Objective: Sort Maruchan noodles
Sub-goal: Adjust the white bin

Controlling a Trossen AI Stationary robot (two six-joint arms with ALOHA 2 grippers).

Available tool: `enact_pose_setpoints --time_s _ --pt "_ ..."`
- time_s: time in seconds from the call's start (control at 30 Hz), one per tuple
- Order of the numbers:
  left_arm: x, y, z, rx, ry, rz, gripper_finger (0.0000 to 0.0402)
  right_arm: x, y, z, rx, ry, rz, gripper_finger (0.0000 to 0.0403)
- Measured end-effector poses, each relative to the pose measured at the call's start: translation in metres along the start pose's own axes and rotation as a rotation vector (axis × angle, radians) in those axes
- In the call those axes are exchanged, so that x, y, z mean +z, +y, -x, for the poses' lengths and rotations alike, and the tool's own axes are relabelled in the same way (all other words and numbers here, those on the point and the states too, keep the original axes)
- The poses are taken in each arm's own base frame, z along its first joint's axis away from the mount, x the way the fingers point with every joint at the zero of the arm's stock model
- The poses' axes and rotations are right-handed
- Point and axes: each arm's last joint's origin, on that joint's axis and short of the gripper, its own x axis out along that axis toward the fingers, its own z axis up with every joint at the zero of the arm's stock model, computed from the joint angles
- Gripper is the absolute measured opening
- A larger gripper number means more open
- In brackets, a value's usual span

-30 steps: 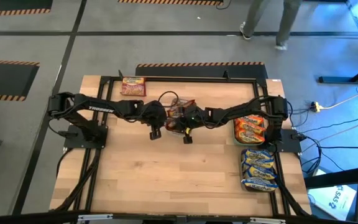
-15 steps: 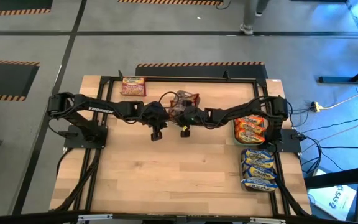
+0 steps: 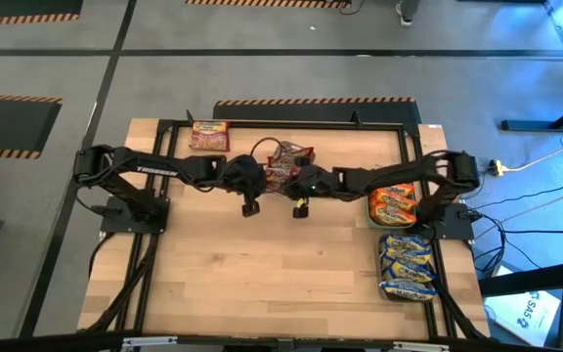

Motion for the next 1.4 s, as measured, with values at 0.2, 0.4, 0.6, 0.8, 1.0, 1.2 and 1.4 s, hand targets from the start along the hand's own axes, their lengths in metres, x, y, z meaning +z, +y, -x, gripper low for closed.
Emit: enact_pose_setpoints --time_s 0.2,0.4,0.6,0.8,1.0,1.2,1.4 --pt "0.014 -0.001 0.005 0.015 -0.037 -0.09 0.0074 -0.014 -0.003 0.015 0.006 0.009 -0.037 0.0001" --pt "0.009 -0.001 -0.006 0.013 0.007 -0.164 0.0139 -0.026 -0.008 0.016 0.023 0.0 -0.1 0.0001" --pt "0.001 -0.001 -0.034 0.018 0.052 -0.252 0.0154 -0.027 -0.016 0.014 0.061 -0.032 -0.149 0.0001" --pt "-0.002 0.003 -0.044 0.042 0.073 -0.263 0.0155 -0.029 -0.014 0.01 0.11 -0.042 -0.16 0.0001" --pt "-0.004 0.006 -0.048 0.024 0.08 -0.252 0.0136 -0.029 -0.01 0.0 0.167 -0.089 -0.185 0.0001" --pt "-0.003 0.005 -0.048 -0.004 0.066 -0.252 0.0069 -0.036 -0.007 -0.017 0.175 -0.073 -0.193 0.0001" --pt "-0.002 0.004 -0.048 -0.043 0.058 -0.273 0.0006 -0.035 -0.013 -0.028 0.189 -0.035 -0.221 0.0001"
